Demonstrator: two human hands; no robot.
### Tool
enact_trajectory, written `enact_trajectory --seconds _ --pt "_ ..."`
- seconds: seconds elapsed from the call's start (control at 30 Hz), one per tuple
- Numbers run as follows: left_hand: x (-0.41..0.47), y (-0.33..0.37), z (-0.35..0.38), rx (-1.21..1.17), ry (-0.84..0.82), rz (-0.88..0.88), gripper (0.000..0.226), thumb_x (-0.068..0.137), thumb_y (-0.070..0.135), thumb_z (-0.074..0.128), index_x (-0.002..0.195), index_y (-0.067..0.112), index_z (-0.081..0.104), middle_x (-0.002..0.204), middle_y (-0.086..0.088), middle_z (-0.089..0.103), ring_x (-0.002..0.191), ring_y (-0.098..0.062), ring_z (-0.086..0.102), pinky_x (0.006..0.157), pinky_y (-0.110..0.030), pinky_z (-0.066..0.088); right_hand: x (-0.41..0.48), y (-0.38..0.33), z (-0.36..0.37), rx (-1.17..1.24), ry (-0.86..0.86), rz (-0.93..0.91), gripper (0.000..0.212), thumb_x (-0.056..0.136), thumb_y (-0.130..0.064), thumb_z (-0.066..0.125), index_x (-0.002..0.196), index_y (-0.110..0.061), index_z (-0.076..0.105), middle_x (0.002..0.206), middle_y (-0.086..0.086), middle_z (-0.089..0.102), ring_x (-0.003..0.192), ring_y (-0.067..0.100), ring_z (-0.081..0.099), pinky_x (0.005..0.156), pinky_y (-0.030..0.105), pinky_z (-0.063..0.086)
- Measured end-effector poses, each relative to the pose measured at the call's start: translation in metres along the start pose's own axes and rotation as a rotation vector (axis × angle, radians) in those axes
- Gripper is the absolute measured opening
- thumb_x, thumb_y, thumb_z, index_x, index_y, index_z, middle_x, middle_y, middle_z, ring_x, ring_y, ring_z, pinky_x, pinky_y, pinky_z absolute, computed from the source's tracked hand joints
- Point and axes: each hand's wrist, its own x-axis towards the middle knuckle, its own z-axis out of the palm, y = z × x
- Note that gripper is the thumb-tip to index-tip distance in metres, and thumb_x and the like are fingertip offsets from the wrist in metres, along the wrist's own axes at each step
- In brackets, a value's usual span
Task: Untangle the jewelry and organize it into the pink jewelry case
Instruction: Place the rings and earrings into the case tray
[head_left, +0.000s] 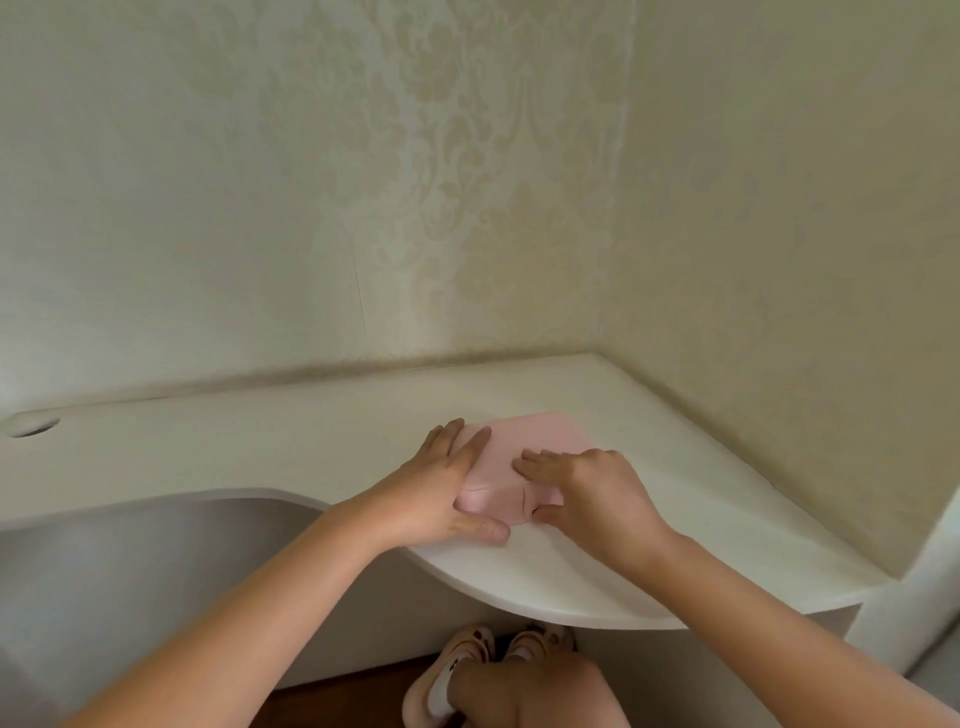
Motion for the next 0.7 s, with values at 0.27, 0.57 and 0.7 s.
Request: enact_trajectory --seconds 0.27,0.57,0.7 --pt "0.005 0.002 -0.007 -0.029 -0.043 -0.033 0.117 0.068 0.063 0.073 0.152 0.031 -0.002 0.156 0.002 -0.010 0.144 -0.025 0.012 0.115 -0.036 0.025 -0.003 0.001 -0.001 0.060 0.070 0.002 0.054 0.073 -0.015 0.080 0.124 -0.021 0.064 0.127 0.000 0.063 0.110 0.028 0.064 0.085 0.041 0.053" --pt "0.024 -0.012 -0.004 -0.231 0.058 0.004 0.118 0.061 0.046 0.083 0.149 0.039 0.005 0.142 0.009 0.013 0.115 -0.014 0.039 0.095 -0.025 0.043 0.028 0.050 -0.038 0.194 -0.493 0.058 0.124 0.060 -0.053 0.084 0.150 -0.044 -0.002 0.158 -0.015 -0.007 0.146 0.008 -0.004 0.119 0.038 0.009" --pt "0.041 -0.020 -0.013 -0.215 0.118 0.110 0.118 0.059 0.045 0.085 0.147 0.044 0.007 0.141 0.018 0.006 0.123 -0.010 0.034 0.097 -0.020 0.034 0.053 0.073 -0.042 0.187 -0.546 0.054 0.122 0.061 -0.048 0.085 0.146 -0.051 -0.002 0.151 -0.018 0.006 0.141 0.015 0.015 0.114 0.038 0.026"
